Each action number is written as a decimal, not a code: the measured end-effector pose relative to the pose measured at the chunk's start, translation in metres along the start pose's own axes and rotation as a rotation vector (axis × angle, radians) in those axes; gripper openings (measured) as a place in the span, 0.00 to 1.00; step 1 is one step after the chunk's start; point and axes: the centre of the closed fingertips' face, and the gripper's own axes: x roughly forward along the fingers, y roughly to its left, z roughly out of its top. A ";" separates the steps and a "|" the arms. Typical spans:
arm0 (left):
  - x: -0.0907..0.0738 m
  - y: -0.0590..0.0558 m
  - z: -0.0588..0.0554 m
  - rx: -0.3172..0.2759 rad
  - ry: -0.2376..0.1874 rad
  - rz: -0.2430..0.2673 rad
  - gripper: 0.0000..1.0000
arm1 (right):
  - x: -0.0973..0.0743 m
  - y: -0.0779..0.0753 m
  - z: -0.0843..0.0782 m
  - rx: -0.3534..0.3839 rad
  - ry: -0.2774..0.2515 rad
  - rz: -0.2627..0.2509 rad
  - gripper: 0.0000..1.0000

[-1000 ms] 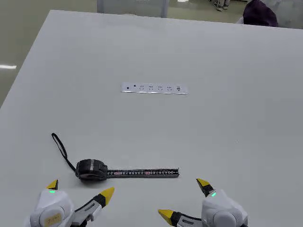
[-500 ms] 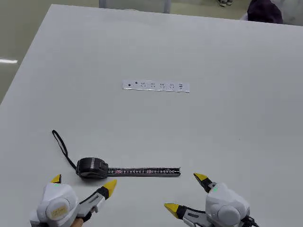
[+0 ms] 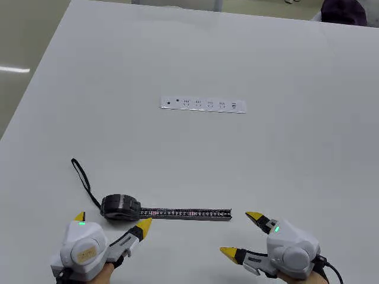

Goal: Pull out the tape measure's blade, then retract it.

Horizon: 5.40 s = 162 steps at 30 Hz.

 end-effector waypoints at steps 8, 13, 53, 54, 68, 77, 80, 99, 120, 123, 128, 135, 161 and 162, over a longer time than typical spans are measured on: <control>0.007 -0.002 0.002 -0.003 -0.005 0.002 0.91 | 0.009 -0.021 -0.010 -0.049 0.017 0.033 0.53; 0.010 -0.001 0.004 -0.007 -0.007 0.015 0.90 | 0.017 -0.027 -0.013 -0.105 0.018 0.083 0.51; 0.034 0.010 -0.012 -0.066 0.024 0.103 0.78 | 0.057 -0.032 -0.023 -0.355 0.058 0.426 0.23; 0.034 0.010 -0.011 -0.069 0.023 0.103 0.78 | 0.058 -0.031 -0.023 -0.358 0.057 0.430 0.22; 0.035 0.010 -0.012 -0.079 0.017 0.107 0.77 | 0.061 -0.029 -0.026 -0.366 0.061 0.456 0.15; 0.036 0.010 -0.015 -0.076 0.021 0.113 0.77 | 0.061 -0.030 -0.025 -0.354 0.048 0.446 0.16; 0.037 0.011 -0.015 -0.080 0.017 0.121 0.76 | 0.061 -0.031 -0.024 -0.351 0.046 0.443 0.17; 0.041 0.017 -0.018 -0.158 0.002 0.160 0.70 | 0.061 -0.030 -0.025 -0.325 0.040 0.424 0.13; 0.041 0.017 -0.015 -0.227 -0.034 0.182 0.65 | 0.062 -0.030 -0.025 -0.324 0.041 0.416 0.13; 0.041 0.017 -0.017 -0.262 -0.033 0.184 0.66 | 0.061 -0.030 -0.025 -0.322 0.040 0.414 0.13; 0.044 0.015 -0.018 -0.246 -0.024 0.183 0.64 | 0.061 -0.030 -0.025 -0.318 0.040 0.413 0.13; 0.044 0.015 -0.020 -0.208 -0.014 0.188 0.65 | 0.061 -0.030 -0.025 -0.312 0.036 0.410 0.13; 0.045 0.015 -0.022 -0.202 0.017 0.193 0.63 | 0.061 -0.029 -0.025 -0.316 0.037 0.410 0.12; 0.045 0.015 -0.022 -0.201 0.015 0.195 0.64 | 0.061 -0.030 -0.025 -0.317 0.038 0.410 0.12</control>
